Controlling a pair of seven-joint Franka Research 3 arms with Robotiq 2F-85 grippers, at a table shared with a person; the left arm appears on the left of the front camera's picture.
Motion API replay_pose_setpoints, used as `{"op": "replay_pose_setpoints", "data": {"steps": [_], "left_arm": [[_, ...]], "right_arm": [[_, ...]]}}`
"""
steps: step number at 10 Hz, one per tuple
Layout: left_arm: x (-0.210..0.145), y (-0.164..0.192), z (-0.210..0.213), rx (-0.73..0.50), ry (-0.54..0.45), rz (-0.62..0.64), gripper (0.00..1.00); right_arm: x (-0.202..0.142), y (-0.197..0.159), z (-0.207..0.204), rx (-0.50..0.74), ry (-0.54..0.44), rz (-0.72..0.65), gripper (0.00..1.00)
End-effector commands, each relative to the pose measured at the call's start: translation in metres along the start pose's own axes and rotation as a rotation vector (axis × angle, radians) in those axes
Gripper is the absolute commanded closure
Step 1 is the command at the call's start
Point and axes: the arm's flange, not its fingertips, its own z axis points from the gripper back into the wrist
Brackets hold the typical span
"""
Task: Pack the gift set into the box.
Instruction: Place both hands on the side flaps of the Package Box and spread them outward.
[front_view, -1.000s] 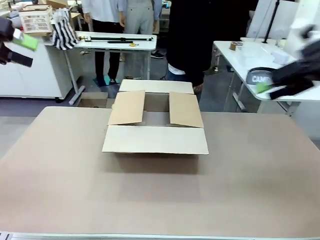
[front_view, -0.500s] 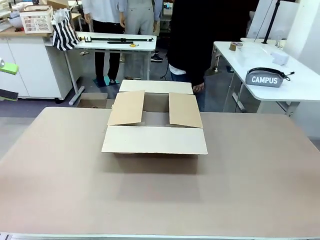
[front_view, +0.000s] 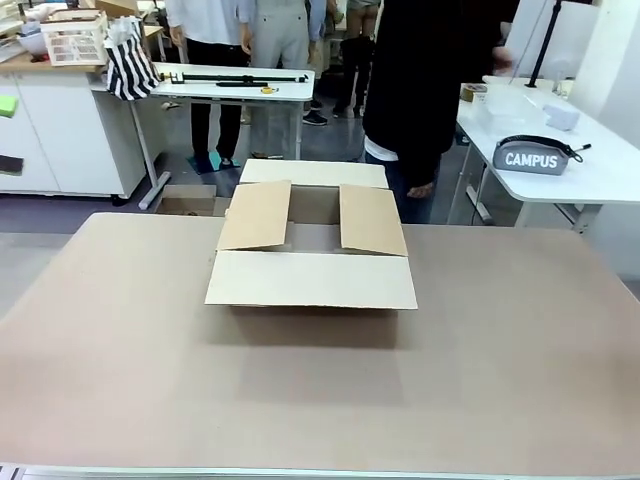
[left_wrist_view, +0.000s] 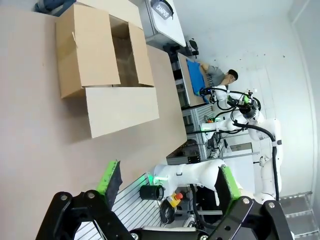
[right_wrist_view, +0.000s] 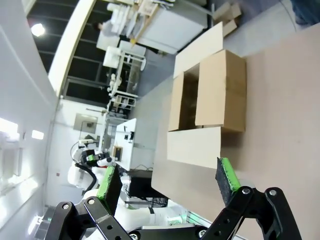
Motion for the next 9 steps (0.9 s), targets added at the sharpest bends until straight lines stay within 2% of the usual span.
{"op": "replay_pose_setpoints", "data": {"steps": [1,4,5,7,9], "left_arm": [[0.0,0.004,-0.004,-0.017,0.0,-0.021,0.0],[-0.001,0.002,-0.002,0.006,0.004,0.001,0.0],[0.016,-0.023,-0.028,0.093,0.038,-0.022,0.0],[0.062,-0.072,-0.118,0.317,0.237,-0.138,0.0],[0.093,-0.091,-0.221,0.621,0.336,-0.231,0.0]], "right_arm": [[0.005,-0.002,0.003,0.018,-0.014,0.027,0.0],[0.005,-0.002,0.003,0.018,-0.014,0.027,0.0],[0.005,-0.002,0.003,0.018,-0.014,0.027,0.0],[0.005,-0.002,0.003,0.018,-0.014,0.027,0.0],[0.005,-0.002,0.003,0.018,-0.014,0.027,0.0]]}}
